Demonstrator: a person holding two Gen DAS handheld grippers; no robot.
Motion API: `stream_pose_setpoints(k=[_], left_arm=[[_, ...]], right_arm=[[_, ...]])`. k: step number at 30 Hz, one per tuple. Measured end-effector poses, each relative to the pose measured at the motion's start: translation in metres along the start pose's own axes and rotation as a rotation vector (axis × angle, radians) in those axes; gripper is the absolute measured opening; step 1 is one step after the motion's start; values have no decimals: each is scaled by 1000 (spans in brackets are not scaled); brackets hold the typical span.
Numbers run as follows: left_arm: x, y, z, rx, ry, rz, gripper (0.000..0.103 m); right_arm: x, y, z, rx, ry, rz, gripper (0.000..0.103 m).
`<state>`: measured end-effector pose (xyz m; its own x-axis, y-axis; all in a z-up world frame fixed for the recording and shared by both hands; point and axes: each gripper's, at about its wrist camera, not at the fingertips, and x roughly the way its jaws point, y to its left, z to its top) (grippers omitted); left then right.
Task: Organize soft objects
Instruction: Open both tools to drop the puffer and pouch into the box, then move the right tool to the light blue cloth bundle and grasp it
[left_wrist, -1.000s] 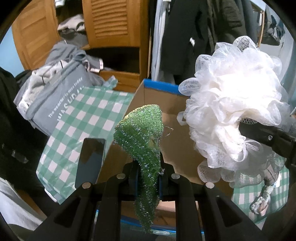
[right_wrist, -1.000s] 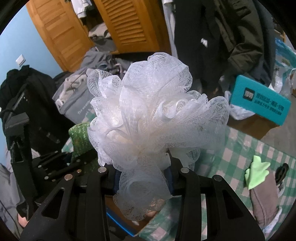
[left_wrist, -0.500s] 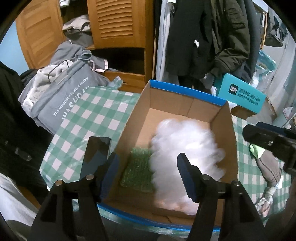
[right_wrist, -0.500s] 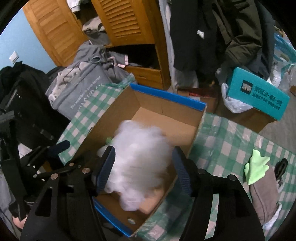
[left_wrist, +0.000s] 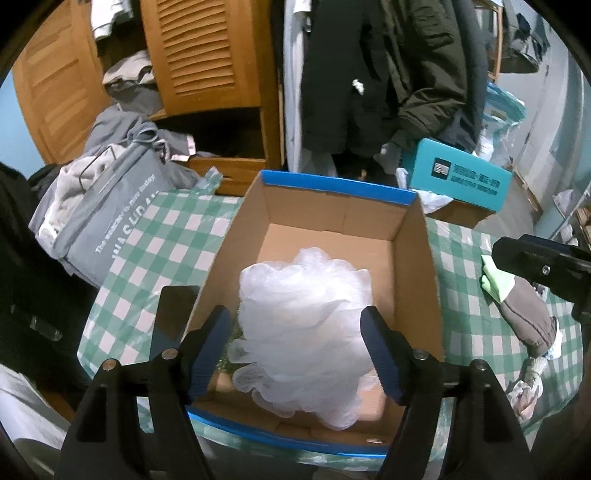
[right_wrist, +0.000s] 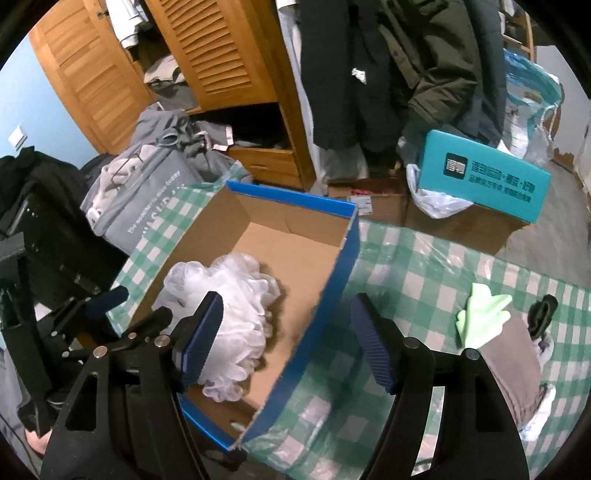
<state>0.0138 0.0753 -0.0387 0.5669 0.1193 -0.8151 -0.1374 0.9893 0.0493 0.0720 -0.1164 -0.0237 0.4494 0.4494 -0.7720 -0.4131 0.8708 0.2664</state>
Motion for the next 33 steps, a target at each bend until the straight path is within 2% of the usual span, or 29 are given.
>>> stream_pose_setpoints(k=[12,33], left_arm=[[-1,-39,1,82,4,-17,75],[-4,-105,2,187,10,-71,76]], right_arm=[[-22,-33,-17,32,-12,-52,75],[-66,-113,-48,155,-33,-166,76]])
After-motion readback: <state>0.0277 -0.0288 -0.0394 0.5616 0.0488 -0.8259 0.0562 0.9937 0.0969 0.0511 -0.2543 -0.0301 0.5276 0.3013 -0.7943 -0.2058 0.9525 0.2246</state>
